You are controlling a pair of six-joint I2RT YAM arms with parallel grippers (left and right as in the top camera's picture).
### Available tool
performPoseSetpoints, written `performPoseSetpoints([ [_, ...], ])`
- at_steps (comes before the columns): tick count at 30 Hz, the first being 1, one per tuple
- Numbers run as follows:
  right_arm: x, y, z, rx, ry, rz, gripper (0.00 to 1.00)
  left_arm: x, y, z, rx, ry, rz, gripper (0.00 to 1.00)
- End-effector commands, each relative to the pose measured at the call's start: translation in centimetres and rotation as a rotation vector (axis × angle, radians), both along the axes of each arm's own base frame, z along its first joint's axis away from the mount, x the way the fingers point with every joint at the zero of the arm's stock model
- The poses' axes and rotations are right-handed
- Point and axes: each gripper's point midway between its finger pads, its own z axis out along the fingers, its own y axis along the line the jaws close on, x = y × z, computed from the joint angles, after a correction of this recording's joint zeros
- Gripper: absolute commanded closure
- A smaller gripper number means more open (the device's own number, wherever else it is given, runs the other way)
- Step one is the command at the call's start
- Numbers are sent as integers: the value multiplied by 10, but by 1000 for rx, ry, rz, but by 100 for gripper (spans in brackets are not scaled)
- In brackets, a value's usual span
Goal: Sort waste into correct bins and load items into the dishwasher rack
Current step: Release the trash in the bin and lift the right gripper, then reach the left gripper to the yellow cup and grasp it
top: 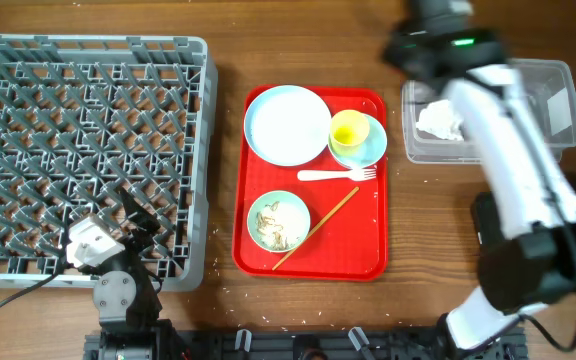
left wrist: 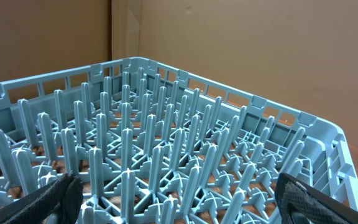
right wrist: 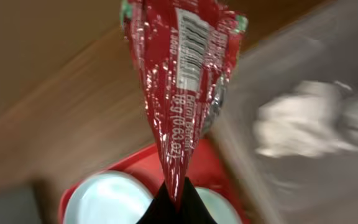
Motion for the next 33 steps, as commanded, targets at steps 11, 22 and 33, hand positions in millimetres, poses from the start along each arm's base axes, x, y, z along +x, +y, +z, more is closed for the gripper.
performPoseSetpoints([
  [11,5,-88,-53,132,127,2,0,-2,3,0,0,0,19,0],
  [22,-73,127,42,243,-42,889,0,-2,3,0,0,0,19,0],
  [33,-112,-61,11,155,278,179,0,-2,3,0,0,0,19,0],
])
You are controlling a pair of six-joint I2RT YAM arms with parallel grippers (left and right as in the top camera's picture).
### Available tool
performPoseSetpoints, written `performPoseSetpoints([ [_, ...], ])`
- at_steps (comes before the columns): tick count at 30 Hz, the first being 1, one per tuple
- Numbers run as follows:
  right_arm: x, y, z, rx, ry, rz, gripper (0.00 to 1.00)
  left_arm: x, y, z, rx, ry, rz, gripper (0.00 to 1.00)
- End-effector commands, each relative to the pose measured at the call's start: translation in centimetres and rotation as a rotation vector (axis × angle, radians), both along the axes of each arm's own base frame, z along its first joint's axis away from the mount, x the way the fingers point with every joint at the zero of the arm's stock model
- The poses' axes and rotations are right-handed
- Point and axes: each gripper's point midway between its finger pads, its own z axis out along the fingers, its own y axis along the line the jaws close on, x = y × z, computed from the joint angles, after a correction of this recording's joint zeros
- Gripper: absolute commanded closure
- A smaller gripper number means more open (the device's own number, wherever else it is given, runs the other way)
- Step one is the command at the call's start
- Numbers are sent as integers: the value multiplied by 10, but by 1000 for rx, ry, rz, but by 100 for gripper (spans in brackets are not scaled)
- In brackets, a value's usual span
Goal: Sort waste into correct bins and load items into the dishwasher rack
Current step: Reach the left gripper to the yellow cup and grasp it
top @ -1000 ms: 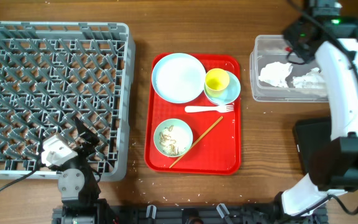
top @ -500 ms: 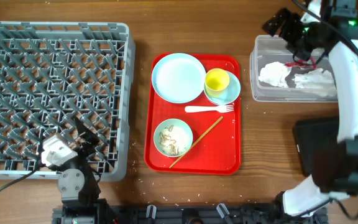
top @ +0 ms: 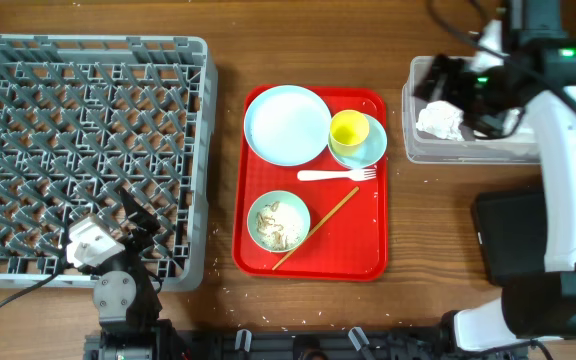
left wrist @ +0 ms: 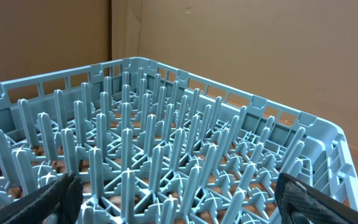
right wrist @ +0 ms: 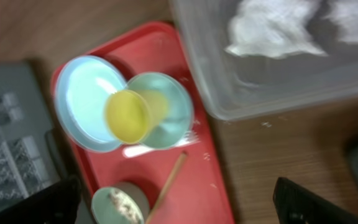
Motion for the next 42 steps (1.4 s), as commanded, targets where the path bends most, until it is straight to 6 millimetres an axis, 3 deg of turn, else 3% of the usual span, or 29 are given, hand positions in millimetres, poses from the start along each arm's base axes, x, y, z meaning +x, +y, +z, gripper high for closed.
performPoseSetpoints([
  [1,-15,-46,4,-67,28,-135,0,-2,3,0,0,0,19,0],
  [3,-15,-56,4,-67,26,-164,0,-2,3,0,0,0,19,0],
  [11,-5,-58,7,-69,-13,-169,0,-2,2,0,-5,-3,15,0],
  [12,-3,-59,7,-71,-22,-169,0,5,-10,0,-66,-35,-63,0],
  [13,0,-59,9,-72,-37,-170,0,17,-43,-1,-216,-82,-257,0],
  [14,3,-60,10,-73,-50,-170,0,22,-95,0,-428,-99,-540,0],
  [15,4,-60,10,-74,-54,-170,0,7,-155,1,-663,-36,-864,0],
  [16,4,-60,10,-74,-54,-170,0,2,-166,2,-694,-17,-930,0],
  [17,4,-60,10,-73,-55,-171,0,-5,-178,12,-692,-28,-1023,0],
  [19,4,-60,10,-73,-55,-170,0,-23,-196,58,-559,-173,-1223,0],
  [23,4,-60,10,-73,-55,-170,0,-29,-187,115,-444,-301,-1188,0],
  [26,4,-60,10,-73,-55,-170,0,-16,-188,135,-387,-125,-1151,0],
  [28,4,-60,10,-73,-55,-170,0,6,-191,156,-383,70,-1146,1],
  [30,4,-60,10,-74,-55,-170,0,37,-214,179,-397,340,-1205,1],
  [32,4,-60,10,-74,-55,-170,0,74,-256,162,-295,687,-1095,0],
  [34,4,-60,10,-73,-55,-170,0,95,-290,145,-115,828,-998,0],
  [36,4,-60,10,-74,-55,-171,0,119,-354,109,55,877,-980,0],
  [38,4,-60,10,-73,-55,-170,0,127,-393,72,97,911,-1011,0],
  [41,4,-60,10,-74,-55,-170,0,129,-431,9,114,1015,-1052,0],
  [42,4,-60,10,-74,-55,-170,0,129,-437,-3,117,1032,-1060,0],
])
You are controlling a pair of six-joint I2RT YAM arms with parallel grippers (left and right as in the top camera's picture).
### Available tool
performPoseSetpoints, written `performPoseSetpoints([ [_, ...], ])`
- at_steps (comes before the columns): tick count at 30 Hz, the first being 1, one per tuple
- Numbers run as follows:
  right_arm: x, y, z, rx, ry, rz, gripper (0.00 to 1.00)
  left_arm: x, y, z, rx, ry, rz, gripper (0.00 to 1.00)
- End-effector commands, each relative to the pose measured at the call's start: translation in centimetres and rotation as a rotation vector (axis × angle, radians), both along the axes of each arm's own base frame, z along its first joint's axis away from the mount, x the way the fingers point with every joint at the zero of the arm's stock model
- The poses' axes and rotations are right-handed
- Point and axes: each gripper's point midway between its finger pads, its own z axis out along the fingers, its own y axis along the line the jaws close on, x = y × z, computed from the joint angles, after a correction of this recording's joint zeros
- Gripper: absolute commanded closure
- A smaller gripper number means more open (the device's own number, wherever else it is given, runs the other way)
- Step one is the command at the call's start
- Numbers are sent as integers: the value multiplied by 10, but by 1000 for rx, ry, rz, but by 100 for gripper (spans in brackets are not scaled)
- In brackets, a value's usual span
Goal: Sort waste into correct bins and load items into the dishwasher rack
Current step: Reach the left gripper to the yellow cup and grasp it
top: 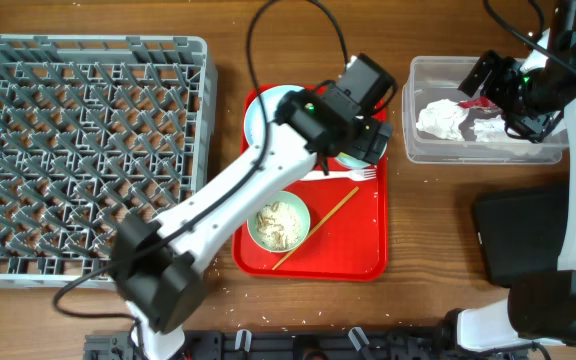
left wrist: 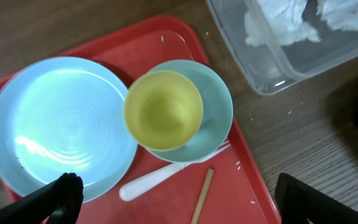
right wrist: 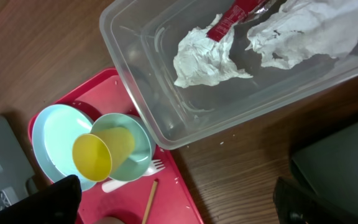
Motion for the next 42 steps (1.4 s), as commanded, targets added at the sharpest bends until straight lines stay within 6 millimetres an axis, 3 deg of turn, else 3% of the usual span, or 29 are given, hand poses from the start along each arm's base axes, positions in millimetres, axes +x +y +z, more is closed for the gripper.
performPoseSetpoints([
  [1,-2,-2,6,-8,-18,-16,0,6,-23,-40,34,26,-28,0],
  [2,-2,-2,6,-8,-18,-15,0,8,-30,-47,20,35,-38,1],
  [3,-2,-2,6,-8,-18,-15,0,9,-38,-55,-4,49,-54,11],
  [4,-2,-2,6,-8,-18,-15,0,9,-47,-58,-33,56,-70,14],
  [6,-2,-2,6,-7,-18,-16,0,11,-51,-60,-43,50,-75,34],
  [7,-2,-2,6,-8,-18,-15,0,12,-52,-71,-33,60,-74,41],
  [11,-2,-2,6,-8,-18,-15,0,15,-56,-95,-14,79,-73,53],
  [19,-2,-2,6,-8,-18,-15,0,24,-65,-111,-26,66,-73,63],
  [22,-2,-2,6,-8,-18,-15,0,32,-54,-113,29,25,-33,72],
  [27,-2,-2,6,-8,-18,-16,0,28,-49,-119,52,42,-32,78],
  [29,-2,-2,6,-8,-18,-15,0,28,-49,-119,52,42,-32,86],
  [35,-2,-2,6,-8,-18,-15,0,23,-55,-120,25,71,-54,87],
  [36,-2,-2,6,-8,-18,-15,0,22,-55,-120,26,72,-54,96],
  [40,-2,-2,6,-8,-18,-15,0,22,-55,-117,22,70,-55,96],
  [42,-2,-2,6,-8,-18,-15,0,22,-57,-103,-3,56,-59,96],
])
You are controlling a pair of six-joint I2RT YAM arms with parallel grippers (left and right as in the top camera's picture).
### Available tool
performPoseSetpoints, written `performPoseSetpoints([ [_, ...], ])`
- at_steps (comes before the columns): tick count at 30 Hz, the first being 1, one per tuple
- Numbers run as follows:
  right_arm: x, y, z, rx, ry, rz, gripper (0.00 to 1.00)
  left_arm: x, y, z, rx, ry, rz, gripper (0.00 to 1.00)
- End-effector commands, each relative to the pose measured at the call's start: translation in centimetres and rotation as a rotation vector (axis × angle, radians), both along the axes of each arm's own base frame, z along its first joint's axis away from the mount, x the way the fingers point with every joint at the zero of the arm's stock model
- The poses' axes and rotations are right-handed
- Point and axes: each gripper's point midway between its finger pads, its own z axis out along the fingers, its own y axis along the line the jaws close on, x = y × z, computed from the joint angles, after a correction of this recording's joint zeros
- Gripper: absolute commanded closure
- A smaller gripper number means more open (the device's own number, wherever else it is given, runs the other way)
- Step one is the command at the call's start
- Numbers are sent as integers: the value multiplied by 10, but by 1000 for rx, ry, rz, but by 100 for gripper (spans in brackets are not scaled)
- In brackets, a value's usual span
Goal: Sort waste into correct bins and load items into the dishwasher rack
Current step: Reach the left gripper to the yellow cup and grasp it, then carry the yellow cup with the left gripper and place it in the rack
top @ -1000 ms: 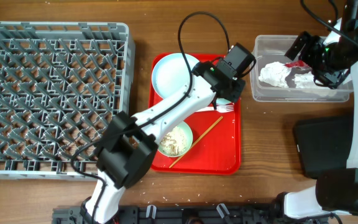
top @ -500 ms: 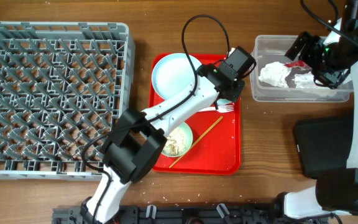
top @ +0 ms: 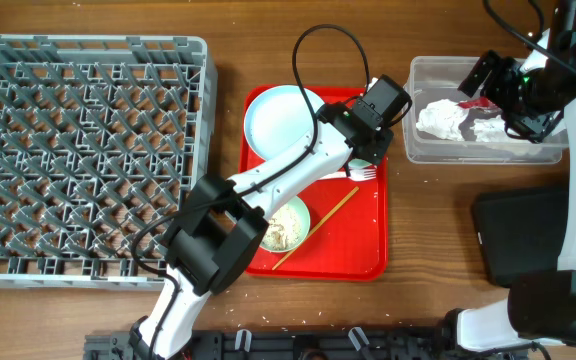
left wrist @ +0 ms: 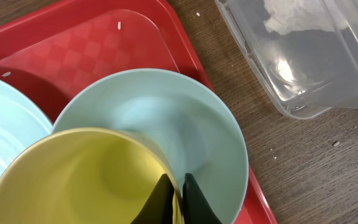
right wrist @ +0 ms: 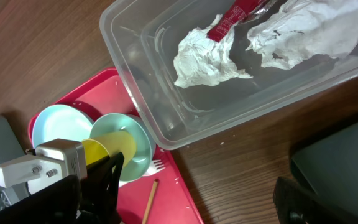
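A yellow cup (left wrist: 73, 180) stands in a small mint plate (left wrist: 191, 124) on the red tray (top: 358, 250). My left gripper (left wrist: 178, 199) is shut on the cup's right rim, one finger inside and one outside. From above, the left gripper (top: 373, 112) covers most of the cup. On the tray also lie a large pale blue plate (top: 278, 125), a bowl with food scraps (top: 283, 225), a white fork (top: 356, 174) and a chopstick (top: 320, 225). The right gripper (right wrist: 176, 190) hangs open over the clear bin (right wrist: 166, 118), which holds crumpled tissue (right wrist: 207, 56) and a red wrapper (right wrist: 229, 20).
The grey dishwasher rack (top: 88, 150) fills the left of the table, with nothing in it. A black bin (top: 528, 235) sits at the right, in front of the clear bin. The left arm's cable loops over the tray's far edge.
My left gripper was open a little above the cup and plates; now it is lower and shut on the yellow cup's rim. The right arm has not moved.
First my right gripper held the red wrapper near the clear bin while the left arm rested by the rack. Then the right gripper was open over the bin. Later the wrapper lay in the bin and the left gripper hung open over the tray; now it grips the cup.
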Motion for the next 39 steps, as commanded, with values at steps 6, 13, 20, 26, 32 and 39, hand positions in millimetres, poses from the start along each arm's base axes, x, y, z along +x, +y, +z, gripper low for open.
performPoseSetpoints([
  [6,-2,-2,6,-8,-18,-15,0,-16,-6,99,-222,-16,51,96],
  [13,-2,-2,6,-8,-18,-15,0,-11,68,190,-392,5,182,96],
  [20,-2,-2,6,-8,-18,-15,0,40,279,206,-646,219,604,96],
  [26,-2,-2,6,-8,-18,-15,0,50,439,198,-904,206,773,96],
  [32,-2,-2,6,-8,-18,-15,0,53,511,163,-1068,194,774,96],
  [39,-2,-2,6,-8,-18,-15,0,57,518,94,-1207,413,844,96],
])
